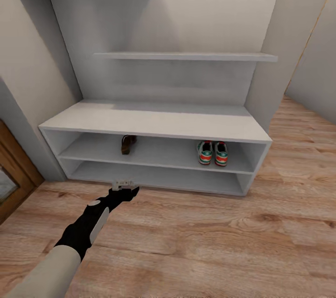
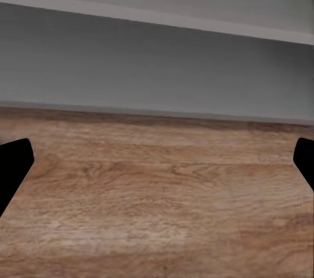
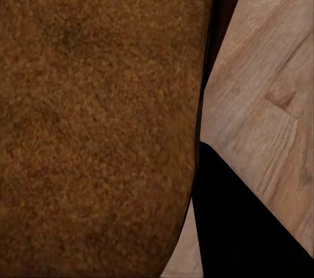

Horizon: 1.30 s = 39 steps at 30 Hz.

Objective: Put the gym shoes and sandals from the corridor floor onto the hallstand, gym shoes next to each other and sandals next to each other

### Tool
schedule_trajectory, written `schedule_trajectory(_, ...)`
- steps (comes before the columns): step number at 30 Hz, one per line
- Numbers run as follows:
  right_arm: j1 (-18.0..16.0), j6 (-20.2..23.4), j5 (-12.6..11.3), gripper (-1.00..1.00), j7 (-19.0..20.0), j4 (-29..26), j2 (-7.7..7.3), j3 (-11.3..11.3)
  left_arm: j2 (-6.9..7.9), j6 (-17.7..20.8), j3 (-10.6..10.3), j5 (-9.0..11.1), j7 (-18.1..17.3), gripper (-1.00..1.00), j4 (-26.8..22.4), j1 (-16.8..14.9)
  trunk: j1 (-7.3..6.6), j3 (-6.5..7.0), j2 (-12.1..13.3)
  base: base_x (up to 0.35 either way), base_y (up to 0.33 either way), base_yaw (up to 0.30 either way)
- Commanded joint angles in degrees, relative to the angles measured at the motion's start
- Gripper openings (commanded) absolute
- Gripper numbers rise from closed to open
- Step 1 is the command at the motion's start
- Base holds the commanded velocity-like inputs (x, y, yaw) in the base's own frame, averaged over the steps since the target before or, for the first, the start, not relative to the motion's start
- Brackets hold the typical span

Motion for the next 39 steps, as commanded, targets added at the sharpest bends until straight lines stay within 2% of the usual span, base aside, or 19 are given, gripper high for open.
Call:
schedule_trajectory(1, 0.0, 0.3, -0.8, -1.00, -0.5, -0.1, -0.01, 0.0, 0.06, 0.3, -0.2, 0.6, 0.0, 1.00, -0.1, 0.0, -0.03, -0.05, 0.0, -0.143, 0.297, 0.000)
schedule_trajectory(39, 0.0, 0.3, -0.7, -1.00, -0.5, -0.1, 0.04, 0.0, -0.16, 0.3, -0.3, 0.7, 0.0, 1.00, 0.0, 0.0, -0.03, -0.05, 0.0, -0.017, 0.314, 0.000)
